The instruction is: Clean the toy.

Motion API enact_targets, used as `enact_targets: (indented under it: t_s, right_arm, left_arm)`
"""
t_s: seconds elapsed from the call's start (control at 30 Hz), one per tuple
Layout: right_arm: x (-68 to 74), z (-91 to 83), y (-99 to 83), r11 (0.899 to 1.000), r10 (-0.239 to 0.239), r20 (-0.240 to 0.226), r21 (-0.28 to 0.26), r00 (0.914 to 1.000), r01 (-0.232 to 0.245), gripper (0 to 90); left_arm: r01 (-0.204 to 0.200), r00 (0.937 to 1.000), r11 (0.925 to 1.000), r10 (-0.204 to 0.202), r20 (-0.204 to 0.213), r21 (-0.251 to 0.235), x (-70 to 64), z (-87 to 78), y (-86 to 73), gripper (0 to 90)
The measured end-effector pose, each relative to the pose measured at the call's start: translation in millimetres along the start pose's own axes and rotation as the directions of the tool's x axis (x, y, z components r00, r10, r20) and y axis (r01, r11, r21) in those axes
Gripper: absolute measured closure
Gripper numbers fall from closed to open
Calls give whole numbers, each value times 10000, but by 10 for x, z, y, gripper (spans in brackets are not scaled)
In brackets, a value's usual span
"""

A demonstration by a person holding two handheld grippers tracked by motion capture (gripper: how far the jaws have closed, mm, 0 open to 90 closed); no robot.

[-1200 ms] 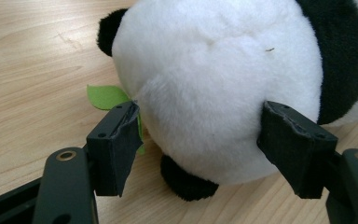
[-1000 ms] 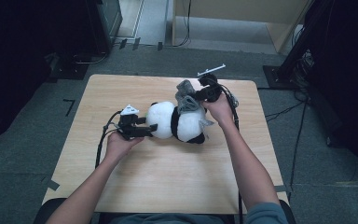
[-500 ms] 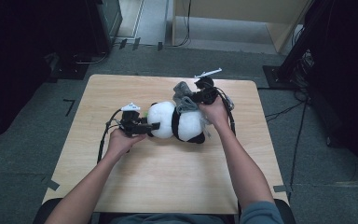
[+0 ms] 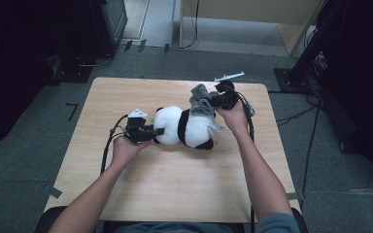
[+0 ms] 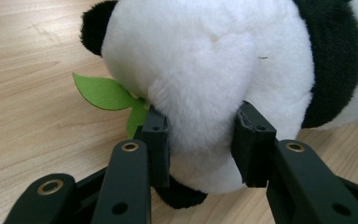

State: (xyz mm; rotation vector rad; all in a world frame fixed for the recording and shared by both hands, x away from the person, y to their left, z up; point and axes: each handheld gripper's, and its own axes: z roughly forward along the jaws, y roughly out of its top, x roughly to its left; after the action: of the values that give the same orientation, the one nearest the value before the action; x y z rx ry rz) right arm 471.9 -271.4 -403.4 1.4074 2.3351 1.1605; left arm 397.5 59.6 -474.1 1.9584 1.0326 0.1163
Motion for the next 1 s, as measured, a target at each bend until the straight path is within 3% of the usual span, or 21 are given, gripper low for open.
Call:
enact_targets:
  t_s: [0.3,0.5,0.6,0.73,0.83,1.0]
  right_arm:
    - [-200,-136,-182,9989,471,391,-54,9981,-469,788]
    - [-233,-197,-292,9993,371,666,16,9971,-373,791]
    - [-228,-244,-351,9993,311,743,-242,9968,-294,792]
    - [-196,-333,-369,9980,352,712,-545,9968,-313,792]
    - [-137,-455,-309,9932,281,582,-1148,9979,-212,792]
    - [93,-607,-170,9907,-156,455,-1341,9988,216,792]
  left_arm:
    - [181,9998,9998,-180,-47,66,-13,-62,-14,630]
    - [259,9996,9997,-258,-111,53,-14,-97,-26,629]
    - [269,9996,9996,-268,-130,5,-18,-95,-30,628]
    - [255,9994,9997,-256,-213,-31,-34,-100,-41,628]
    - [353,9991,9993,-355,-225,-100,-42,-99,-46,627]
    - [363,9988,9989,-372,-319,-294,-67,-104,-62,624]
